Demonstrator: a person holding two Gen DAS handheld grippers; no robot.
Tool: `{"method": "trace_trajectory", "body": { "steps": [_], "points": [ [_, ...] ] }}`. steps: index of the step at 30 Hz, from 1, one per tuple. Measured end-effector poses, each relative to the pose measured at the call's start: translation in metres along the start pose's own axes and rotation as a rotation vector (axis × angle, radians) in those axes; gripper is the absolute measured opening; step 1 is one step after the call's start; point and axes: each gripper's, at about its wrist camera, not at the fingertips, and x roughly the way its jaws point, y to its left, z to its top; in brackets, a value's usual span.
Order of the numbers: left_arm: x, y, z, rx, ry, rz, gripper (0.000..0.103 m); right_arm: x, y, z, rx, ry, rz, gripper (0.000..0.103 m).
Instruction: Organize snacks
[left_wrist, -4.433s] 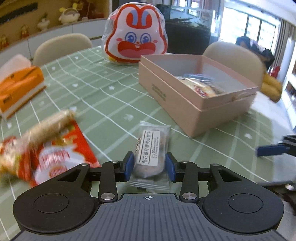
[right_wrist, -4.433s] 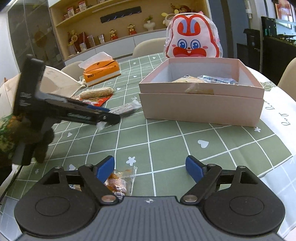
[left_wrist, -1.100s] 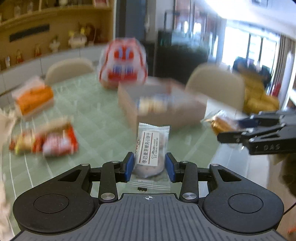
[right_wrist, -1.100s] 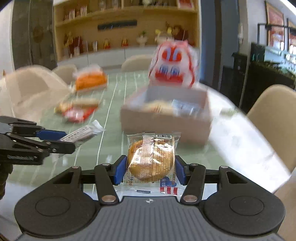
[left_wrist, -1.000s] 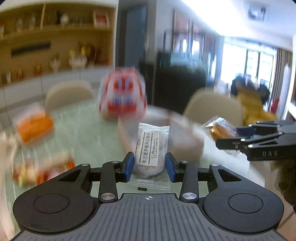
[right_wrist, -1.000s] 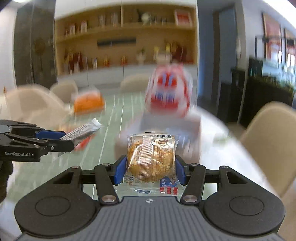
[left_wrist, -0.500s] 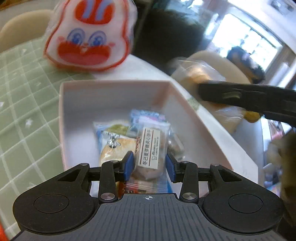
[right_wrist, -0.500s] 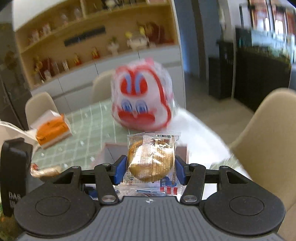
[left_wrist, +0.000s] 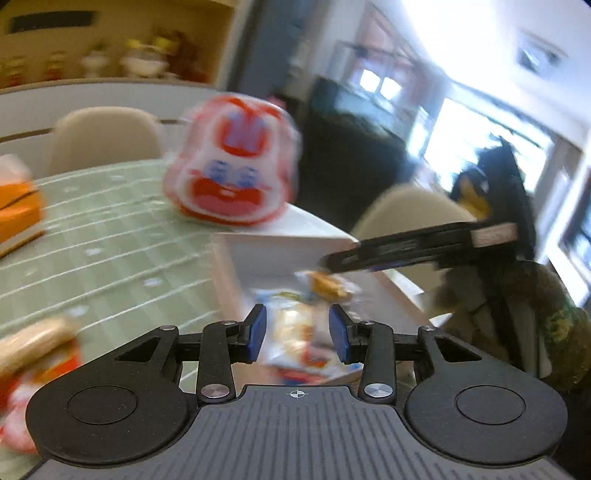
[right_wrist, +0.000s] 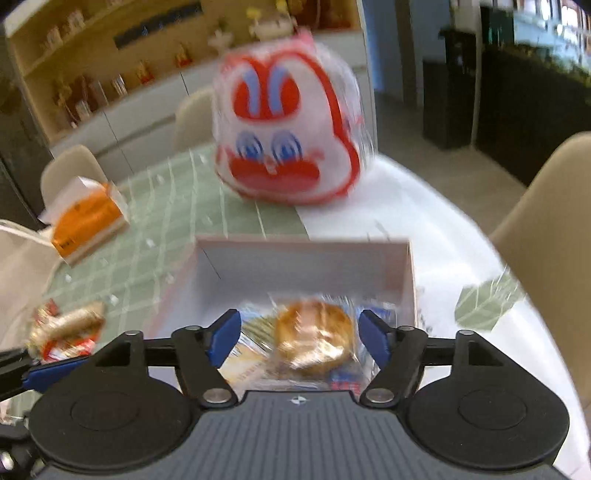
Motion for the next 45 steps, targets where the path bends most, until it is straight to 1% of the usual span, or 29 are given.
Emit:
{"method": "trace_trajectory", "body": {
  "steps": [3, 5, 6, 9, 12, 14, 16, 19, 21, 23, 25, 28, 30, 31, 32, 33, 34, 36, 38, 39, 42, 45],
  "points": [
    [-0.031, 0.024, -0.015, -0.048, -0.025, 0.101, 0.042, -0.021, 0.028, -0.001, -0.054, -0.070, -0.008, 0.078],
    [-0.046, 0.043, -0.031, -0.072, -0.004, 0.165, 0.042, -0.029, 0.048, -0.004, -0.066, -0.091, 0.026, 0.078],
    [-0.052, 0.053, -0.039, -0.090, 0.012, 0.195, 0.042, -0.030, 0.061, -0.007, -0.064, -0.094, 0.059, 0.078],
    [-0.074, 0.083, -0.068, -0.147, 0.055, 0.257, 0.042, -0.021, 0.101, -0.019, -0.078, -0.058, 0.132, 0.080],
    [-0.098, 0.103, -0.091, -0.162, 0.052, 0.306, 0.042, -0.003, 0.148, -0.033, -0.131, -0.001, 0.177, 0.080],
    [-0.114, 0.114, -0.101, -0.180, 0.042, 0.314, 0.042, 0.014, 0.180, -0.041, -0.166, 0.045, 0.203, 0.080],
    [-0.130, 0.126, -0.113, -0.211, 0.035, 0.310, 0.042, 0.033, 0.207, -0.045, -0.171, 0.088, 0.226, 0.080],
    [-0.144, 0.141, -0.119, -0.255, 0.009, 0.306, 0.042, 0.056, 0.240, -0.047, -0.148, 0.123, 0.264, 0.080],
    [-0.150, 0.149, -0.123, -0.293, -0.025, 0.309, 0.042, 0.074, 0.261, -0.045, -0.102, 0.133, 0.256, 0.080],
    [-0.153, 0.152, -0.124, -0.310, -0.032, 0.309, 0.042, 0.091, 0.272, -0.040, -0.035, 0.142, 0.250, 0.080],
    [-0.158, 0.152, -0.123, -0.301, -0.056, 0.318, 0.042, 0.109, 0.279, -0.034, 0.028, 0.149, 0.244, 0.080],
    [-0.162, 0.155, -0.123, -0.310, -0.070, 0.333, 0.042, 0.132, 0.288, -0.033, 0.045, 0.182, 0.170, 0.081],
    [-0.162, 0.158, -0.124, -0.328, -0.068, 0.337, 0.042, 0.140, 0.290, -0.037, 0.034, 0.203, 0.156, 0.080],
    [-0.162, 0.159, -0.125, -0.334, -0.065, 0.339, 0.042, 0.137, 0.289, -0.041, 0.021, 0.185, 0.158, 0.078],
    [-0.161, 0.160, -0.126, -0.338, -0.062, 0.340, 0.042, 0.132, 0.289, -0.043, -0.006, 0.179, 0.152, 0.072],
    [-0.160, 0.161, -0.127, -0.342, -0.058, 0.340, 0.042, 0.128, 0.289, -0.044, -0.034, 0.180, 0.152, 0.055],
    [-0.159, 0.161, -0.127, -0.344, -0.055, 0.340, 0.042, 0.124, 0.288, -0.045, -0.053, 0.180, 0.157, 0.048],
    [-0.158, 0.161, -0.128, -0.342, -0.051, 0.339, 0.042, 0.111, 0.282, -0.046, -0.072, 0.178, 0.176, 0.041],
    [-0.157, 0.160, -0.129, -0.337, -0.049, 0.330, 0.042, 0.097, 0.275, -0.047, -0.095, 0.181, 0.198, 0.037],
    [-0.156, 0.159, -0.129, -0.334, -0.048, 0.326, 0.042, 0.087, 0.271, -0.050, -0.104, 0.180, 0.212, 0.037],
    [-0.154, 0.157, -0.130, -0.326, -0.036, 0.320, 0.042, 0.058, 0.258, -0.065, -0.137, 0.175, 0.252, 0.036],
    [-0.150, 0.155, -0.130, -0.321, -0.023, 0.319, 0.042, 0.028, 0.243, -0.087, -0.182, 0.163, 0.254, 0.036]
  ]
}}
